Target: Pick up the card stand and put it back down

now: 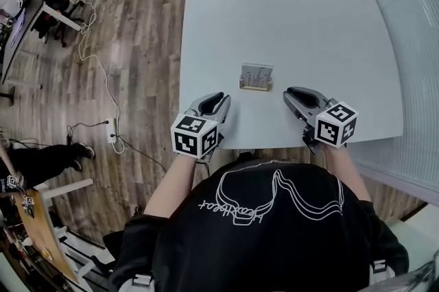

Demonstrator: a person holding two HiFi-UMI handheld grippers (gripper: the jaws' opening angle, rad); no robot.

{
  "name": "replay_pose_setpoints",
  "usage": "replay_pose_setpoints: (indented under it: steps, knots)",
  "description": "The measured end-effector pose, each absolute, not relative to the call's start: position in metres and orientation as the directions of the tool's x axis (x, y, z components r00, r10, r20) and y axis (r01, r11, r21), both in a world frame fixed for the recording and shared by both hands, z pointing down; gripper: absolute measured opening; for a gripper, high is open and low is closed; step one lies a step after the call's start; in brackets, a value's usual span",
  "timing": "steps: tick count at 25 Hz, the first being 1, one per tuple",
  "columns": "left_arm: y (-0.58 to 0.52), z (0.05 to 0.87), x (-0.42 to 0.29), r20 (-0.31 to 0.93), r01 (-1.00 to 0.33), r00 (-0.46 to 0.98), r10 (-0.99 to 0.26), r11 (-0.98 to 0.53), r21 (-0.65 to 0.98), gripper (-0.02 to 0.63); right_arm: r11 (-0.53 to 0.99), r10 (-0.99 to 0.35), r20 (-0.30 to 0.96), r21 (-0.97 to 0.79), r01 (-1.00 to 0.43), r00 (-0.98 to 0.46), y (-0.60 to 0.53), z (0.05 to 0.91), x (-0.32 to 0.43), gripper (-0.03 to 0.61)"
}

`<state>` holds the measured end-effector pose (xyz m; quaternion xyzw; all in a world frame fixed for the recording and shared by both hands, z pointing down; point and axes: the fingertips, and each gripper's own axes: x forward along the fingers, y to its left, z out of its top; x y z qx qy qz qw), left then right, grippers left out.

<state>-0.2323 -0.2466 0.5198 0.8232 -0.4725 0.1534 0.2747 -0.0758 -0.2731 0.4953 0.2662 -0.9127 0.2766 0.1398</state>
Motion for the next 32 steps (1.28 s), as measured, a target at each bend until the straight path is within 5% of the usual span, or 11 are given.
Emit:
replay_pose_setpoints:
  steps: [7, 32]
  knots:
    - [-0.276, 0.545, -0.22, 0.538, -0.805, 0.591, -0.6, -0.482, 0.347, 0.119, 0.681, -0.42, 0.492, -0.384, -0.623, -0.763, -0.288, 0.529, -0.095, 0.121]
    - [-0.309, 0.586, -0.195, 0.621, -0.771, 0.619, -0.481, -0.523, 0.363, 0.088, 0.634, -0.427, 0.624, -0.309, -0.709, -0.654, -0.312, 0.592, -0.113, 0.103]
